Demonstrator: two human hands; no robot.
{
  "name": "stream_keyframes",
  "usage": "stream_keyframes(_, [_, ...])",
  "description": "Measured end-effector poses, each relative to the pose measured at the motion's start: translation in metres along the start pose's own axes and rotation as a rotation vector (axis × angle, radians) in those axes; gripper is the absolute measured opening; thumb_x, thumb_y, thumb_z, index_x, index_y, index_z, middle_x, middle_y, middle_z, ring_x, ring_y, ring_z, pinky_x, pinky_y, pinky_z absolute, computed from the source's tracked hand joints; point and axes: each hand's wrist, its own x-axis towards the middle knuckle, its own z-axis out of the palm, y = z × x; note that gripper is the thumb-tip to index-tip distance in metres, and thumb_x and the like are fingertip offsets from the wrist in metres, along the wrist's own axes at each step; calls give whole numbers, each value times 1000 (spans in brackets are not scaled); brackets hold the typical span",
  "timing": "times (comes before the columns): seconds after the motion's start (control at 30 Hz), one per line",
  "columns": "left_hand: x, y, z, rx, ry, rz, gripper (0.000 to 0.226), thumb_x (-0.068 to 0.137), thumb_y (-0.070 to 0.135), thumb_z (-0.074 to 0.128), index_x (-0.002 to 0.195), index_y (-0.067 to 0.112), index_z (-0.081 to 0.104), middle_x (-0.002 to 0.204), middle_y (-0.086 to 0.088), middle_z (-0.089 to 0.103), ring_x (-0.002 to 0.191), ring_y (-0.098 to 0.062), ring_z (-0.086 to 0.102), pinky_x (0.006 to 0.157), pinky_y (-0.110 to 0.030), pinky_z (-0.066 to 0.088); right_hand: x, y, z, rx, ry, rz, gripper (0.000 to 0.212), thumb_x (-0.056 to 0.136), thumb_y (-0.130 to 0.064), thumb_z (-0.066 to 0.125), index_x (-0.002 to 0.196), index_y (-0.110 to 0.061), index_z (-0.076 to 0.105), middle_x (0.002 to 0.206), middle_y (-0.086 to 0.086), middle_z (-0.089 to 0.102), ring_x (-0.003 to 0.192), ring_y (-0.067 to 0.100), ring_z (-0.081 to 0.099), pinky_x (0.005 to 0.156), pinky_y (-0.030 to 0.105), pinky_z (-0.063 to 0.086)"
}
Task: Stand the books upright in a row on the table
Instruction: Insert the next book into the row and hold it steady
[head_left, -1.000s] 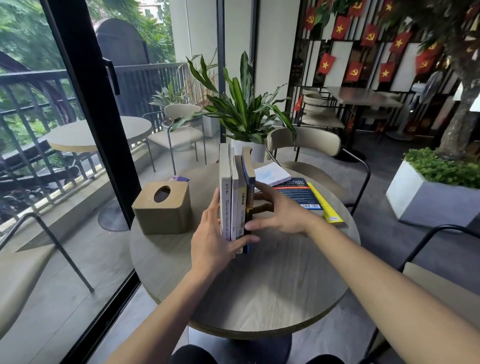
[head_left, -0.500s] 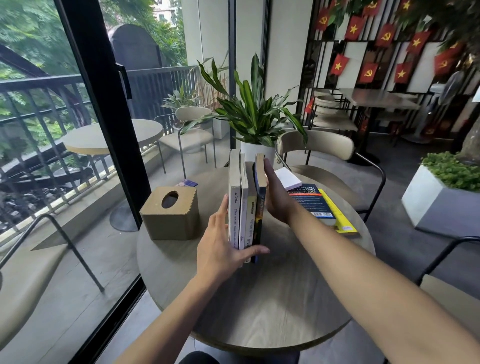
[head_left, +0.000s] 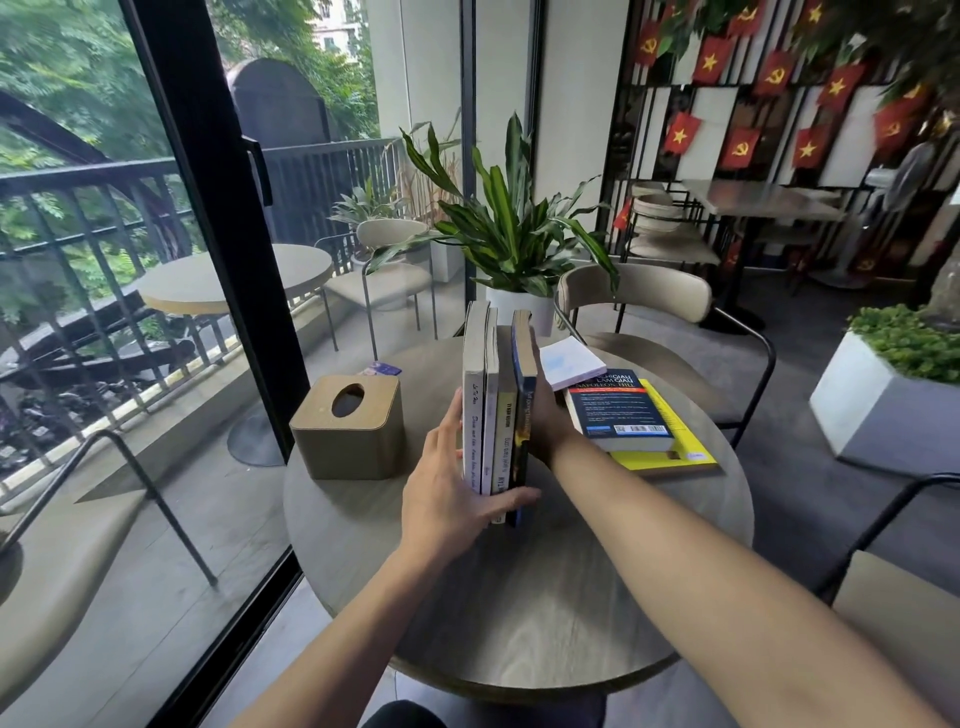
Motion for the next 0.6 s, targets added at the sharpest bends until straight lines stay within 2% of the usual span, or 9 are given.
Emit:
stream_keyframes(0.03, [-1, 1, 1, 12, 4, 4, 127, 51, 75, 79, 154, 33, 19, 141, 9, 48, 121, -7, 52, 97, -39, 51, 1, 1, -1, -21, 26, -14, 36, 106, -39, 24, 109, -24, 56, 93, -11, 55, 102, 14, 59, 102, 35, 42])
stream_keyframes(0.13, [-4, 4, 4, 23, 32, -6, 121, 54, 70, 73, 155, 31, 18, 140, 9, 49, 119, -11, 54, 93, -36, 52, -1, -2, -2, -155, 57, -68, 43, 104, -49, 24, 89, -30, 60, 92, -7, 63, 93, 10, 59, 96, 35, 43])
stream_keyframes(0.2, [-5, 3, 5, 27, 34, -9, 121, 55, 72, 71, 155, 31, 17, 142, 8, 49, 119, -12, 55, 92, -36, 52, 4, -1, -6, -337, 82, -90, 50, 101, -56, 20, 85, -33, 61, 98, 0, 69, 98, 17, 62, 95, 38, 44])
stream_keyframes(0.3, [-5, 0, 5, 35, 29, -2, 121, 57, 74, 70, 155, 31, 15, 143, 7, 48, 120, -13, 54, 93, -37, 52, 13, 4, -20, -666, 164, -165, 65, 97, -64, 14, 100, -25, 66, 106, 10, 70, 101, 25, 63, 91, 41, 48])
stream_keyframes(0.37, [-5, -1, 6, 43, 33, 6, 120, 58, 76, 69, 155, 31, 16, 144, 7, 47, 120, -14, 55, 93, -38, 53, 18, 4, -33, -893, 202, -244, 58, 98, -61, 24, 118, -20, 60, 116, 10, 68, 106, 29, 61, 89, 45, 50])
stream_keyframes(0.43, [-5, -2, 7, 51, 33, 9, 120, 58, 77, 68, 155, 31, 16, 145, 7, 46, 121, -14, 54, 93, -40, 54, 22, 1, -48, -1170, 214, -315, 56, 96, -55, 40, 135, -17, 50, 131, 12, 61, 118, 34, 55, 95, 46, 46])
stream_keyframes(0.5, [-6, -4, 9, 54, 34, 4, 120, 58, 78, 67, 155, 31, 16, 146, 8, 46, 122, -14, 54, 91, -40, 54, 26, -3, -62, -1435, 205, -387, 65, 91, -56, 49, 142, -16, 43, 138, 11, 56, 124, 33, 50, 98, 45, 41])
stream_keyframes(0.6, [-6, -5, 11, 61, 49, 1, 120, 57, 79, 65, 155, 30, 18, 144, 8, 47, 121, -15, 54, 89, -40, 55, 32, -9, -77, -1667, 169, -449, 70, 87, -60, 50, 143, -20, 40, 139, 10, 53, 126, 31, 47, 98, 44, 38])
